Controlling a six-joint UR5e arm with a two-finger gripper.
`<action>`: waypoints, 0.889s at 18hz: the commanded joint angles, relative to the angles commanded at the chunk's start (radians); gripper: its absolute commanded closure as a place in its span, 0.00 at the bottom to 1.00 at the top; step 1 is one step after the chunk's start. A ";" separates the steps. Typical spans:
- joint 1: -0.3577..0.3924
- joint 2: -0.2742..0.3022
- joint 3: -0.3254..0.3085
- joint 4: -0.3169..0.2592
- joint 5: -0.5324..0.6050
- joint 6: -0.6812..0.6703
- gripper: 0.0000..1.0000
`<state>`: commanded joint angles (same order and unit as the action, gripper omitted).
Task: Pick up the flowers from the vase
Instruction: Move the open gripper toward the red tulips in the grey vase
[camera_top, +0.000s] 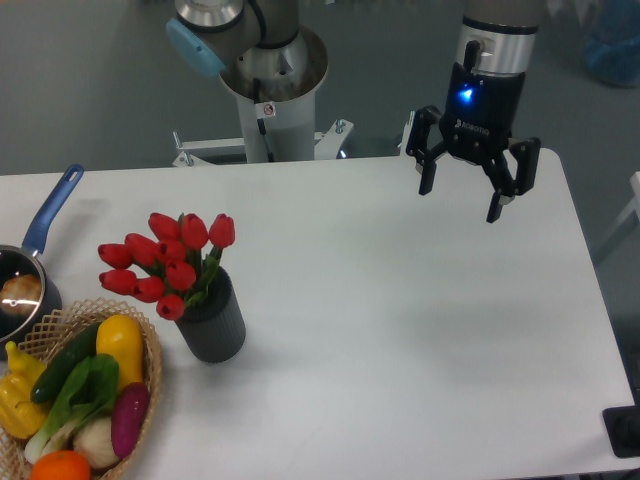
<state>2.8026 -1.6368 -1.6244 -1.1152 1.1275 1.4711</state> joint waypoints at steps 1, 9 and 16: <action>0.000 0.003 -0.005 0.002 0.000 0.002 0.00; -0.014 -0.005 -0.049 0.021 -0.092 -0.009 0.00; -0.011 0.002 -0.155 0.026 -0.179 -0.002 0.00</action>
<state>2.7918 -1.6352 -1.7793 -1.0891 0.9482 1.4695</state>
